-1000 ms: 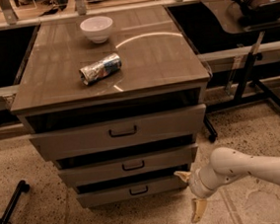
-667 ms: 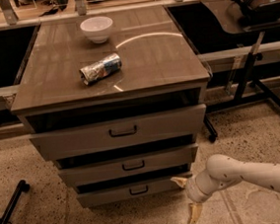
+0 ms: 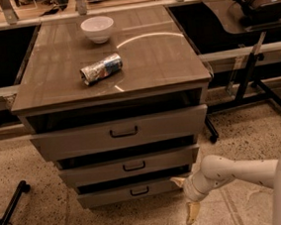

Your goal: Open bottom drawer

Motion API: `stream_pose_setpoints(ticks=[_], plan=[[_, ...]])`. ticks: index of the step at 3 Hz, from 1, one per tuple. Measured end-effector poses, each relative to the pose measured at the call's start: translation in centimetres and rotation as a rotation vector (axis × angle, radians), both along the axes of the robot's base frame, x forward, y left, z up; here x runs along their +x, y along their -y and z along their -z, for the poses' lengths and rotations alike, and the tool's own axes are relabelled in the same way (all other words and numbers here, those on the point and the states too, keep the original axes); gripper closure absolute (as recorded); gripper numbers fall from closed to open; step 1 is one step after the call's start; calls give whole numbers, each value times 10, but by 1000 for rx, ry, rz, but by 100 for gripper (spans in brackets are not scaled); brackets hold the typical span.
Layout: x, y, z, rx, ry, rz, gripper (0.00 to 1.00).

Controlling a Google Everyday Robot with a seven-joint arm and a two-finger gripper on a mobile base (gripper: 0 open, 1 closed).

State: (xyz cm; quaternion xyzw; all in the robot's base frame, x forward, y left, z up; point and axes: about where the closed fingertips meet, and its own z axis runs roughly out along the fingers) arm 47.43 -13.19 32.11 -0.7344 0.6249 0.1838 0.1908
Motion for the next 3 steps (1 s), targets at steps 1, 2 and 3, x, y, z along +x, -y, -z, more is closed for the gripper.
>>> stream_pose_setpoints(ticks=[1, 2, 3], plan=[[22, 1, 28, -28, 22, -31, 0], [40, 7, 50, -63, 48, -27, 0], [58, 11, 72, -98, 81, -14, 0]])
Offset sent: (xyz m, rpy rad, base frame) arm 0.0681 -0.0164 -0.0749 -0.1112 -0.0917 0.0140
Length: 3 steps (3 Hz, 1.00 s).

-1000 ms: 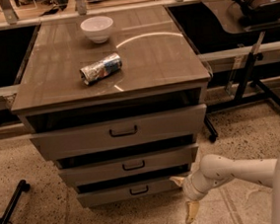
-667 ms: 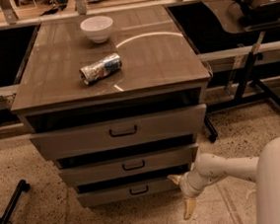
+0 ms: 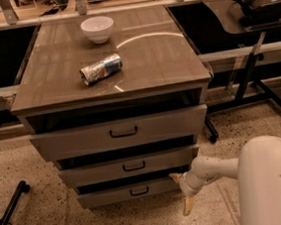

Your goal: Open bottom drawer

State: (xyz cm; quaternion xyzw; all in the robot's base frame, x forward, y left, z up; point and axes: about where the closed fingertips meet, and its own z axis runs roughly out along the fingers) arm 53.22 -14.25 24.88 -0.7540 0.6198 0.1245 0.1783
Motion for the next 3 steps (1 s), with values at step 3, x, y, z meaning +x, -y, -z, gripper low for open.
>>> stream_pose_setpoints(ticks=[3], plan=[[43, 2, 56, -67, 62, 50, 0]])
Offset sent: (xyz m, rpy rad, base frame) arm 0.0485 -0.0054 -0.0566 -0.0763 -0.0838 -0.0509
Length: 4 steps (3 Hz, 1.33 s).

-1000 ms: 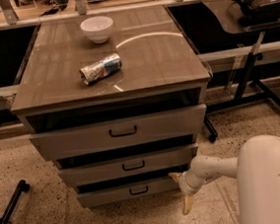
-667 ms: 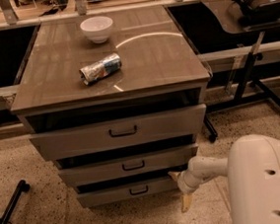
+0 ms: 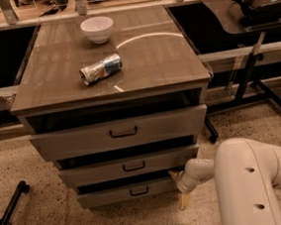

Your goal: Open bottom drawer

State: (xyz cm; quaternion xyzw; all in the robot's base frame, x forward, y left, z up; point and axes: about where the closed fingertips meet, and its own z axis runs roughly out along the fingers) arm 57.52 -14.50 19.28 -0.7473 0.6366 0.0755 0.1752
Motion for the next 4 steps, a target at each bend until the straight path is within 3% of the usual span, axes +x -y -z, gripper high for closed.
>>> stream_pose_setpoints(ticks=[2, 3, 4], plan=[[22, -7, 25, 3, -14, 12, 2], [23, -8, 32, 11, -28, 12, 26], [12, -2, 22, 21, -9, 23, 55]])
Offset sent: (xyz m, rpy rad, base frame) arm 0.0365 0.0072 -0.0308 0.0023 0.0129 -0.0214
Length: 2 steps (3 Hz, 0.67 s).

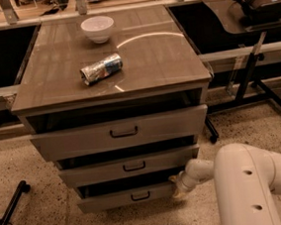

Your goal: Open bottom drawer

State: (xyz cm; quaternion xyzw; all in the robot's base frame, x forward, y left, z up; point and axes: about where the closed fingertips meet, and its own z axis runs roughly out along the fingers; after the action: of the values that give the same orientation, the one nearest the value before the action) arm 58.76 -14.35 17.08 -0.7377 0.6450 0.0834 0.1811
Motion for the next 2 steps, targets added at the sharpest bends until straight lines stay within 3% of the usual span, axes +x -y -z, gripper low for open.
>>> stream_pose_setpoints(ticks=[2], plan=[[-35, 3, -11, 35, -8, -6, 100]])
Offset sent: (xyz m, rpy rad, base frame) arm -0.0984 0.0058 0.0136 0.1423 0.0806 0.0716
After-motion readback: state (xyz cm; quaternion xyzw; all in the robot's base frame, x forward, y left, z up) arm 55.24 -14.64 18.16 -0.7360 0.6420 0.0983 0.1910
